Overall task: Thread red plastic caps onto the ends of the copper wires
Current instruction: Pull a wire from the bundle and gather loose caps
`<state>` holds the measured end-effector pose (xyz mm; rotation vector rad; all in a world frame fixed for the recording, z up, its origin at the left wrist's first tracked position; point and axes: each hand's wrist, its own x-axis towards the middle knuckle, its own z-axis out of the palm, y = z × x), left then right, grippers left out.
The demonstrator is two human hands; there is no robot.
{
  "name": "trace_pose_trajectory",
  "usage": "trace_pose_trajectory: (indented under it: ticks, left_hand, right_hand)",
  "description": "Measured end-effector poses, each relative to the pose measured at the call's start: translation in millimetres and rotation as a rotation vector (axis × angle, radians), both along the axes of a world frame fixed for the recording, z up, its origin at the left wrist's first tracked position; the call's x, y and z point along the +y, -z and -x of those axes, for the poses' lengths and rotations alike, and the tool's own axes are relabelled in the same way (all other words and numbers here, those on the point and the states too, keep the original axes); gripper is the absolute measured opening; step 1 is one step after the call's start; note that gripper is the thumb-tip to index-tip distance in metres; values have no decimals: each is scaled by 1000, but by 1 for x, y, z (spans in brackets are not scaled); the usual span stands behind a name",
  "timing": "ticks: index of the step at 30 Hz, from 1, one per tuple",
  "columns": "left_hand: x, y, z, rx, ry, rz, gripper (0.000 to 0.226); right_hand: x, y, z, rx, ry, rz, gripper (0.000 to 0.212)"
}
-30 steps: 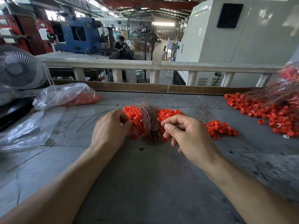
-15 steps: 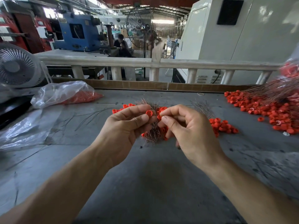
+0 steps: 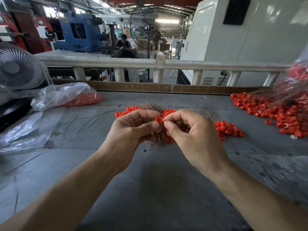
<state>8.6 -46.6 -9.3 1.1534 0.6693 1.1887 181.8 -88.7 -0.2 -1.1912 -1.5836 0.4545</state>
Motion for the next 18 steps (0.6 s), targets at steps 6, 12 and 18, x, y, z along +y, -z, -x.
trace_pose_trajectory:
  ticks: [6, 12, 18]
  left_hand:
    - [-1, 1, -2, 49, -61, -88, 24]
    - [-5, -1, -5, 86, -79, -173, 21]
    - [-8, -3, -5, 64, -79, -114, 16]
  right_hand:
    - [2, 2, 0, -37, 36, 1, 10]
    - [1, 3, 0, -32, 65, 6, 8]
    - [2, 3, 0, -56, 85, 6, 9]
